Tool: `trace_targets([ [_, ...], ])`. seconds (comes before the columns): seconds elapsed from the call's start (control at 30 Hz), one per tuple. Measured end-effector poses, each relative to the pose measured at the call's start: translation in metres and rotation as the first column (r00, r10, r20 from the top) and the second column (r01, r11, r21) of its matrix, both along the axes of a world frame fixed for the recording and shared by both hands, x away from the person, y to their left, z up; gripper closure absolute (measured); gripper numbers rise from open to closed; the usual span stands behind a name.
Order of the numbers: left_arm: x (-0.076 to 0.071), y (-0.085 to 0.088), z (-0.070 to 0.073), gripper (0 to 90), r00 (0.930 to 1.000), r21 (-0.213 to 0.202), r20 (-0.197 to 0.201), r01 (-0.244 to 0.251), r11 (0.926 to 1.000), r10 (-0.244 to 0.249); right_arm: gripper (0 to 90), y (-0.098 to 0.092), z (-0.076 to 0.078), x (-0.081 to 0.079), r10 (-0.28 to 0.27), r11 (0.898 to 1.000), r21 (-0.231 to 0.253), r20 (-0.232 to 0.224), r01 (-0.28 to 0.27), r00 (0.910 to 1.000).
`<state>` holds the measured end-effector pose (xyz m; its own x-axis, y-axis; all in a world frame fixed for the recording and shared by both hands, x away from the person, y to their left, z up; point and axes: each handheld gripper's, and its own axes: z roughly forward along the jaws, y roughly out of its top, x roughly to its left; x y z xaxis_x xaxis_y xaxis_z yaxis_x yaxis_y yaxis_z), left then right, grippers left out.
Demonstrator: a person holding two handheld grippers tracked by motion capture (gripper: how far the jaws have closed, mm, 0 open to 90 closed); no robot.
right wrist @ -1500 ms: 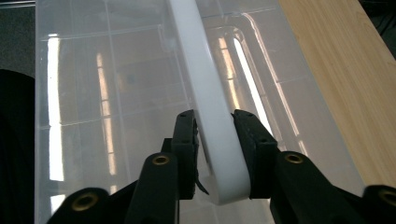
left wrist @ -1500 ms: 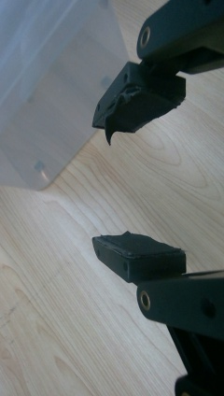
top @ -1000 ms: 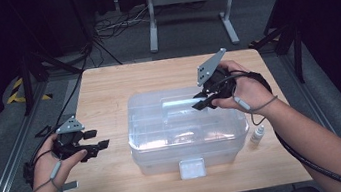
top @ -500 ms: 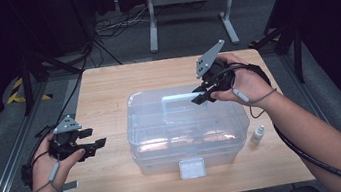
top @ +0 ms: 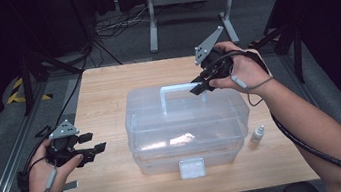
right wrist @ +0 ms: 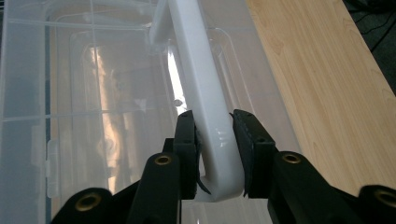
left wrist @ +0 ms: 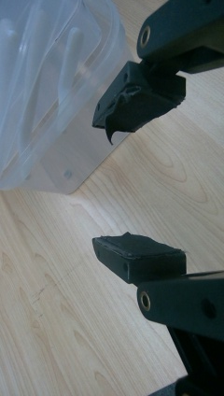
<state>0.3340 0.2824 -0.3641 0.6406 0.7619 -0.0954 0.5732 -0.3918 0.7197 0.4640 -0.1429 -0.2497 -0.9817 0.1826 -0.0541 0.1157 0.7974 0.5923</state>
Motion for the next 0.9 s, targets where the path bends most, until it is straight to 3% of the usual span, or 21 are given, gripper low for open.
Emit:
trace_targets([
  [0.57, -0.011, -0.004, 0.007, 37.6, 0.9998, 0.003, 0.003, -0.021, 0.9998, 0.021, 70.6, -0.001, 0.008, 0.025, -0.041, 0.999, 0.019, -0.012, 0.041, 0.9991],
  [0.9, -0.012, -0.011, 0.009, 42.3, 0.9998, -0.026, 0.015, 0.012, 0.9996, -0.011, 69.9, -0.001, 0.01, 0.04, -0.065, 0.998, 0.024, -0.037, 0.066, 0.9972],
])
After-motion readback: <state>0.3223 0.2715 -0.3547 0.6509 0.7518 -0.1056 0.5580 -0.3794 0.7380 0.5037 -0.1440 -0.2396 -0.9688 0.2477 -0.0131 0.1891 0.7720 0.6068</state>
